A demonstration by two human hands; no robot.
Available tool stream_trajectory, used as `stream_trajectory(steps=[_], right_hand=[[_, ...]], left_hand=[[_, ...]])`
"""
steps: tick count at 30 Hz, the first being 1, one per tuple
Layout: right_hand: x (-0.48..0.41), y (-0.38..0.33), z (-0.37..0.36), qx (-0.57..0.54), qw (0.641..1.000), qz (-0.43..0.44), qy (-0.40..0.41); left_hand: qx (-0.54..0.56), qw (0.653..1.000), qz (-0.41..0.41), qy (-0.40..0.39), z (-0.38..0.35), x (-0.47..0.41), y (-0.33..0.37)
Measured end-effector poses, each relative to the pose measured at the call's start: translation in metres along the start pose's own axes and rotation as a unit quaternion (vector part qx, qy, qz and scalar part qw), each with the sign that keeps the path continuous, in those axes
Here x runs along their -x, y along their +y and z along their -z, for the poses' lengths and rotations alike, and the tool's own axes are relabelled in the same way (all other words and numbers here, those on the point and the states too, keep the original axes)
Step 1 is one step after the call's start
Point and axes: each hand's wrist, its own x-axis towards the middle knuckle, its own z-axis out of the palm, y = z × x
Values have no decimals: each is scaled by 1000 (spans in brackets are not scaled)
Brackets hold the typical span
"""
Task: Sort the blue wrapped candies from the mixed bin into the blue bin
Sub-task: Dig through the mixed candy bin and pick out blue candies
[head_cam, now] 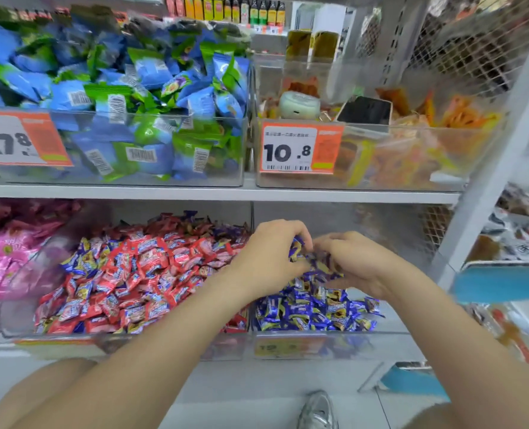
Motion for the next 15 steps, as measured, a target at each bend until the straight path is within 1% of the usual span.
stream_trajectory(steps=[1,3,5,6,8,10,12,13,15], right_hand=[[2,-1,3,24,1000,5,-5],[3,0,9,72,997,19,18],[4,1,11,142,986,51,70],[6,1,11,178,977,66,92],[11,-4,6,218,967,85,105],[22,-15,-4,251,958,112,87],[37,-30,-23,289,942,163,54],[45,-39,-36,307,932,191,38],[56,-53,-64,332,912,241,13]], left_hand=[[-16,1000,-2,-19,-4,-5,1],[-23,996,0,-85,-9,-11,1],[27,990,13,-137,-10,-13,0],[67,989,22,-132,-9,-13,0],[118,990,34,-61,-7,-11,-3],[132,990,43,37,1,-3,-6],[114,987,55,101,17,12,-10],[82,989,68,107,27,22,-15],[13,991,111,75,50,41,-29]])
